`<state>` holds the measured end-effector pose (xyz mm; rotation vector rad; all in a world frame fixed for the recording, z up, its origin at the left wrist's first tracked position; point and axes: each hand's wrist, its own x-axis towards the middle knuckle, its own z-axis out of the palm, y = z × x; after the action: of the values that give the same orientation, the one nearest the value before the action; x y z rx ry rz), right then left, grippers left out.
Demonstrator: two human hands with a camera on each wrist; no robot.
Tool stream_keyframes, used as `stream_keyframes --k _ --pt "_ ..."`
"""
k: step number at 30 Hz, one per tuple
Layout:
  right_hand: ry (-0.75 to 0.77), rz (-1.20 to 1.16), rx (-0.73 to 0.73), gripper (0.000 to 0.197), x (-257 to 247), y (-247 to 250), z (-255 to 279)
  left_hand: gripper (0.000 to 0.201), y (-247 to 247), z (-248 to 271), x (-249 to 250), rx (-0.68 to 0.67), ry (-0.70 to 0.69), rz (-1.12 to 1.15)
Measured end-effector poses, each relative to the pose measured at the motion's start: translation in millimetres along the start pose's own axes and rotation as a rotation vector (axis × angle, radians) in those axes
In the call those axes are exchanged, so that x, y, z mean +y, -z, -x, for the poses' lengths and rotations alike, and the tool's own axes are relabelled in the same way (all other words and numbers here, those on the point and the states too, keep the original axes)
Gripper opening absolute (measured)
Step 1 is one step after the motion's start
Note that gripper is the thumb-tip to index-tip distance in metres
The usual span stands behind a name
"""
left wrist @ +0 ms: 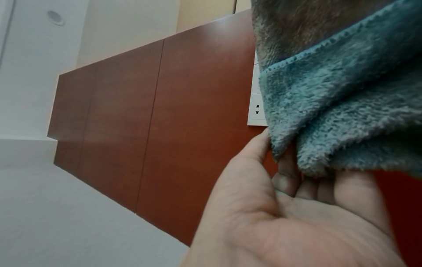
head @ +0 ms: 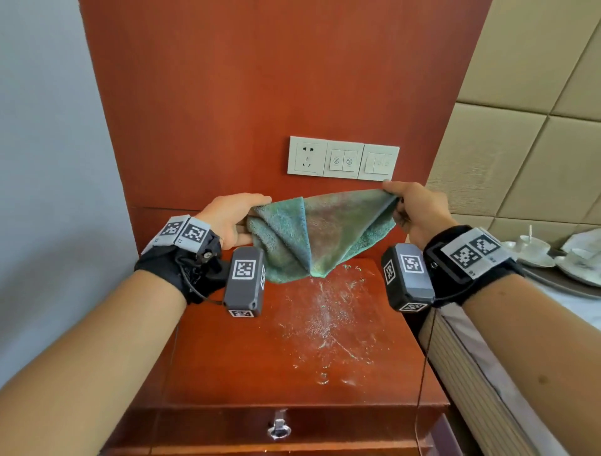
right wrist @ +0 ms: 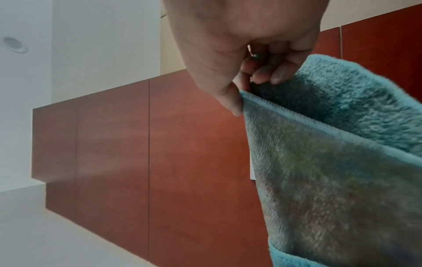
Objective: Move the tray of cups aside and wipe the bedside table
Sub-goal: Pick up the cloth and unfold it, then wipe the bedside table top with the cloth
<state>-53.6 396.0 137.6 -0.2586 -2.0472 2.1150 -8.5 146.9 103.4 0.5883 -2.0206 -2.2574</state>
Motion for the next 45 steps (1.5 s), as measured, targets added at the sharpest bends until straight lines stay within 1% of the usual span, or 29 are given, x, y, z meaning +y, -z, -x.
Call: stream_keyframes --k 7,10,11,12,13,16,18,19,21,23,24,26,27,28,30,31,33,34,36,39,43,45 --pt "0.041 -0.013 -0.06 0.025 28 55 45 0.011 -5 67 -31 0.042 -0.059 -0.038" --pt "0.013 -0.009 -0.064 0.03 49 82 60 0.013 -13 77 -56 0.03 -0.048 -0.05" --pt "-0.002 -0.003 -0.071 0.032 55 90 63 0.013 -17 80 -64 0.053 -0.043 -0.049" --pt "-0.014 0.011 -0.079 0.034 60 97 65 0.018 -20 80 -71 0.083 -0.041 -0.05" --pt "-0.021 0.035 -0.082 0.036 66 102 65 0.022 -23 81 -78 0.105 -0.037 -0.034" --pt "-0.071 0.15 -0.058 0.034 89 107 48 0.022 -37 81 -92 0.116 -0.028 0.013" --pt "-0.12 0.257 -0.032 0.025 115 103 31 0.036 -49 78 -104 0.127 0.025 -0.083" --pt "-0.143 0.334 -0.028 0.026 130 100 23 0.037 -55 75 -113 0.166 0.035 -0.155" --pt "-0.176 0.487 -0.041 0.046 160 94 7 0.033 -64 65 -132 0.267 0.042 -0.252" --pt "-0.219 0.573 -0.083 0.065 182 88 3 0.023 -74 57 -148 0.273 0.062 -0.307" --pt "-0.21 0.59 -0.135 0.07 189 84 4 0.021 -79 52 -155 0.273 0.047 -0.323" --pt "-0.169 0.643 -0.276 0.071 199 75 11 0.02 -89 46 -164 0.236 0.024 -0.423" --pt "-0.157 0.698 -0.346 0.073 204 71 13 0.026 -92 44 -168 0.217 -0.001 -0.528" --pt "-0.138 0.8 -0.399 0.074 209 68 16 0.038 -95 42 -174 0.209 -0.031 -0.683" --pt "-0.051 1.097 -0.419 0.073 217 64 22 0.057 -99 41 -185 0.218 -0.13 -1.023" --pt "-0.003 1.194 -0.419 0.073 220 61 26 0.064 -101 40 -190 0.209 -0.192 -1.154" --pt "0.066 1.252 -0.466 0.075 224 57 37 0.071 -105 36 -201 0.122 -0.27 -1.272" --pt "0.083 1.268 -0.505 0.075 228 55 42 0.073 -107 34 -208 0.05 -0.268 -1.295" --pt "0.062 1.324 -0.572 0.073 233 52 47 0.076 -110 29 -220 -0.061 -0.211 -1.373" --pt "-0.005 1.369 -0.601 0.072 234 48 42 0.076 -110 20 -223 -0.119 -0.136 -1.476" --pt "-0.071 1.425 -0.637 0.074 228 45 40 0.076 -109 18 -209 -0.239 -0.016 -1.504" --pt "-0.118 1.406 -0.665 0.075 224 43 37 0.078 -108 15 -204 -0.279 0.012 -1.521"
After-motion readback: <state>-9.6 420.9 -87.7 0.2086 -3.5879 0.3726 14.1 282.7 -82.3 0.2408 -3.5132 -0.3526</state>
